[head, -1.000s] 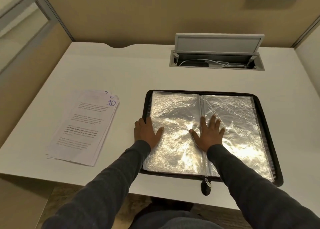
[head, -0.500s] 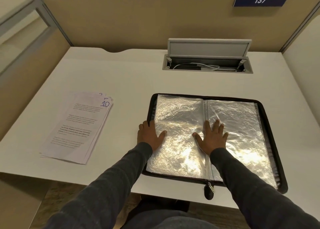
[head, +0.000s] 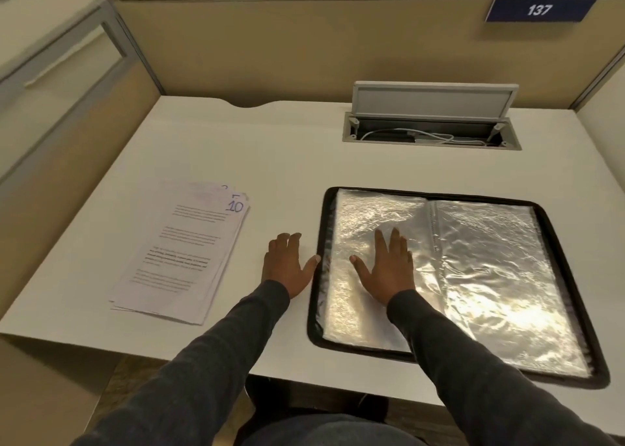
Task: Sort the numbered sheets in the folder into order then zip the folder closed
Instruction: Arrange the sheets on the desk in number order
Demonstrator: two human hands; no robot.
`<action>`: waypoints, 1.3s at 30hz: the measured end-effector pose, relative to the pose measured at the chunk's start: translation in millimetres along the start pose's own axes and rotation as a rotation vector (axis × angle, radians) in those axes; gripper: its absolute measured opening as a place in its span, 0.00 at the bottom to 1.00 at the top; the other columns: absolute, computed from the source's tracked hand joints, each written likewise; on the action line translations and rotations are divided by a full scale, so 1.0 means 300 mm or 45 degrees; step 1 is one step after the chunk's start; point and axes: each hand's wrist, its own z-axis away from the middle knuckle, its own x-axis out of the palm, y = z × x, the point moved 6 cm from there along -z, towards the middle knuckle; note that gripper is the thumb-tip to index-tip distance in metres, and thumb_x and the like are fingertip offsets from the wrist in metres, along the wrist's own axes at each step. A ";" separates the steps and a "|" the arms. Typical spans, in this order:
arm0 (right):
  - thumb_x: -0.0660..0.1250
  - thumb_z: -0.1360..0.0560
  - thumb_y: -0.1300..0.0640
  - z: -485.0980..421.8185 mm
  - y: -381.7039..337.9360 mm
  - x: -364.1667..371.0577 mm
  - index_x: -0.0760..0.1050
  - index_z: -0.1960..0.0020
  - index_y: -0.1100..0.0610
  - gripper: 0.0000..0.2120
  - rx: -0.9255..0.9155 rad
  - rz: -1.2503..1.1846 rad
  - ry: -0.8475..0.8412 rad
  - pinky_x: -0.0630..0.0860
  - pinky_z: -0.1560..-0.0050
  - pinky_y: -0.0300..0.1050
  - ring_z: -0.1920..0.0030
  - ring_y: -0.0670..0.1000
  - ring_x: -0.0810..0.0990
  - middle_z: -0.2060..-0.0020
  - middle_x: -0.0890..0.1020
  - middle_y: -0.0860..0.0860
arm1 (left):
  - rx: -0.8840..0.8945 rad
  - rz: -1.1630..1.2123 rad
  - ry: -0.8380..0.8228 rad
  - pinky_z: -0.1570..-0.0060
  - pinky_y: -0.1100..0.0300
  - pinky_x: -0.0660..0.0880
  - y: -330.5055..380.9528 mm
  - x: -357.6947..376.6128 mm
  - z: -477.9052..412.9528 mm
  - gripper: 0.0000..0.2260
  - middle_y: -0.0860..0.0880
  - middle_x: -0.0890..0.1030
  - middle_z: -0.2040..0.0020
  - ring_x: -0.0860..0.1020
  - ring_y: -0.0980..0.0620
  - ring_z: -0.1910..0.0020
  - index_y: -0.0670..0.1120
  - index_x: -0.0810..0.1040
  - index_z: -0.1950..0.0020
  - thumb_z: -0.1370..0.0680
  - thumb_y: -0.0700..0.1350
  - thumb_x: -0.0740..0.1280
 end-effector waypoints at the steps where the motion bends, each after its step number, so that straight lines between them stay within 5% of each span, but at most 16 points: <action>1: 0.57 0.21 0.34 -0.002 -0.054 0.016 0.45 0.17 0.53 0.41 -0.025 -0.022 0.006 0.46 0.20 0.59 0.19 0.62 0.41 0.19 0.41 0.60 | -0.004 -0.024 0.026 0.32 0.50 0.66 -0.042 -0.026 -0.006 0.30 0.44 0.67 0.28 0.65 0.44 0.31 0.46 0.63 0.25 0.22 0.61 0.62; 8: 0.59 0.20 0.36 -0.012 -0.473 0.192 0.44 0.17 0.54 0.42 -0.117 -0.142 -0.055 0.51 0.20 0.54 0.19 0.59 0.44 0.18 0.43 0.57 | -0.192 -0.184 0.115 0.32 0.47 0.60 -0.476 -0.256 -0.065 0.30 0.43 0.63 0.26 0.62 0.42 0.29 0.46 0.61 0.25 0.22 0.61 0.61; 17: 0.62 0.20 0.38 -0.030 -0.851 0.430 0.49 0.18 0.58 0.41 0.013 -0.334 -0.275 0.58 0.22 0.52 0.21 0.57 0.58 0.20 0.57 0.56 | -0.726 -0.017 0.013 0.27 0.42 0.55 -1.051 -0.433 -0.098 0.38 0.38 0.56 0.23 0.56 0.39 0.25 0.41 0.54 0.22 0.23 0.64 0.61; 21: 0.65 0.21 0.40 -0.045 -0.939 0.458 0.57 0.21 0.59 0.37 0.018 -0.383 -0.268 0.64 0.26 0.54 0.25 0.58 0.65 0.24 0.66 0.57 | -0.719 0.001 0.000 0.31 0.44 0.63 -1.081 -0.436 -0.116 0.38 0.38 0.60 0.26 0.61 0.39 0.28 0.39 0.59 0.25 0.24 0.64 0.63; 36: 0.66 0.21 0.42 -0.101 -0.919 0.451 0.59 0.21 0.56 0.35 0.098 -0.490 -0.207 0.62 0.25 0.51 0.24 0.56 0.65 0.23 0.65 0.54 | -0.906 0.420 -0.062 0.37 0.46 0.73 -1.014 -0.404 -0.188 0.28 0.42 0.75 0.36 0.74 0.41 0.38 0.43 0.73 0.33 0.26 0.59 0.69; 39: 0.67 0.21 0.43 -0.110 -0.894 0.441 0.60 0.21 0.55 0.34 0.122 -0.555 -0.207 0.66 0.25 0.53 0.26 0.56 0.68 0.24 0.67 0.54 | -0.838 0.544 -0.104 0.45 0.53 0.77 -0.998 -0.413 -0.206 0.18 0.43 0.77 0.39 0.77 0.43 0.44 0.43 0.75 0.37 0.24 0.48 0.67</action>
